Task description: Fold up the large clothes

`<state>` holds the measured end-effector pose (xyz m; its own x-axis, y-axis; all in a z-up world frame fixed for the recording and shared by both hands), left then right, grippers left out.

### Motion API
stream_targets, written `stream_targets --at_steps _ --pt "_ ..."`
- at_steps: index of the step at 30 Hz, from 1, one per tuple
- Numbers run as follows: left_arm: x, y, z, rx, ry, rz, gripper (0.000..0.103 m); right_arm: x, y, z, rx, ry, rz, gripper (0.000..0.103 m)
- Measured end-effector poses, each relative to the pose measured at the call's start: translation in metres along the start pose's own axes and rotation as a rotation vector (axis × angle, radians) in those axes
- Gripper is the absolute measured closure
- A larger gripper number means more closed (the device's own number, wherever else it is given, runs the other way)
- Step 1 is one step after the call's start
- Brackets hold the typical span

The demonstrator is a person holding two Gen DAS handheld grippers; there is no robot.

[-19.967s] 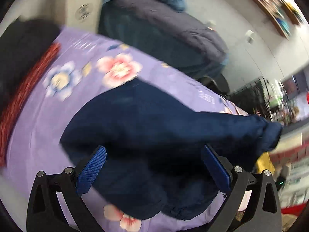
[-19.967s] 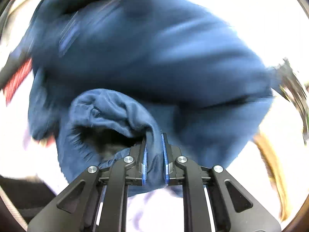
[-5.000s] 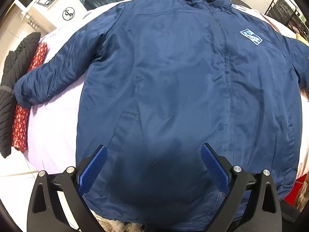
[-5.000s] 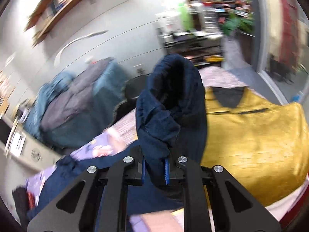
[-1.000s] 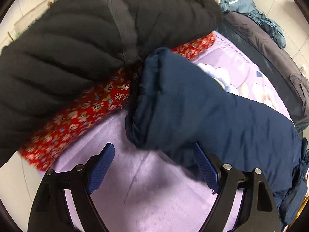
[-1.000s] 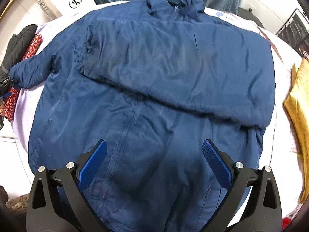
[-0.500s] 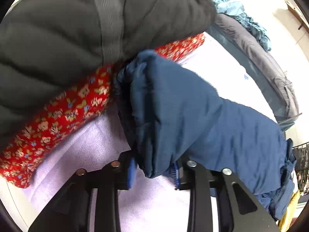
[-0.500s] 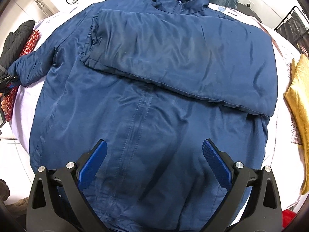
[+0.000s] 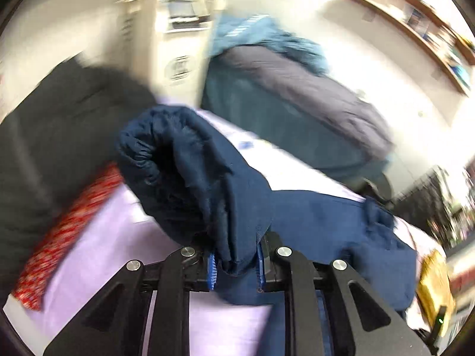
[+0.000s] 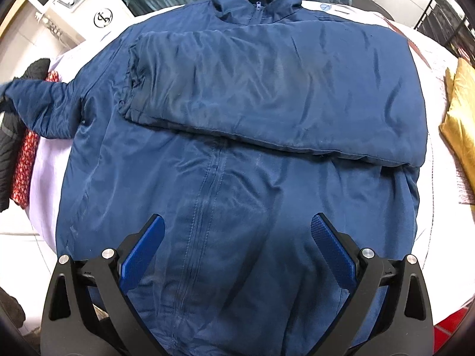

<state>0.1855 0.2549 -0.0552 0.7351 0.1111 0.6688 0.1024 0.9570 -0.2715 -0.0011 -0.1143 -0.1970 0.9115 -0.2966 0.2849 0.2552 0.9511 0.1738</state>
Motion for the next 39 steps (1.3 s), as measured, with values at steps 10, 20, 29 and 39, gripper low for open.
stream_targets --at_steps 10,20,29,39 --pt "-0.06 -0.266 -0.045 -0.32 0.132 -0.297 0.085 -0.005 -0.044 0.01 0.009 -0.045 -0.115 0.005" --pt "-0.153 -0.414 -0.096 -0.363 0.303 -0.479 0.085 -0.035 -0.11 0.021 -0.031 -0.055 -0.309 0.005" --pt "-0.204 -0.434 -0.128 -0.176 0.461 -0.645 0.081 -0.047 -0.136 0.018 -0.044 -0.032 -0.386 0.005" --pt "-0.197 -0.464 -0.081 -0.02 0.211 -0.98 0.014 -0.031 -0.126 0.005 -0.026 -0.003 -0.348 0.005"
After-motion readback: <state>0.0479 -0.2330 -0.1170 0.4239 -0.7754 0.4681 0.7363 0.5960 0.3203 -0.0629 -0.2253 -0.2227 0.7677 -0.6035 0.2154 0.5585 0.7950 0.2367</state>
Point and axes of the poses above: each gripper's, at about its wrist camera, not at the fingertips, and z roughly against the way its jaws point, y to its left, x to its top, the point moved 4 cm from there along -z, roughly the way its jaws point, and after that the axes turned 7 degrees about -y, right-handed, at the moved point
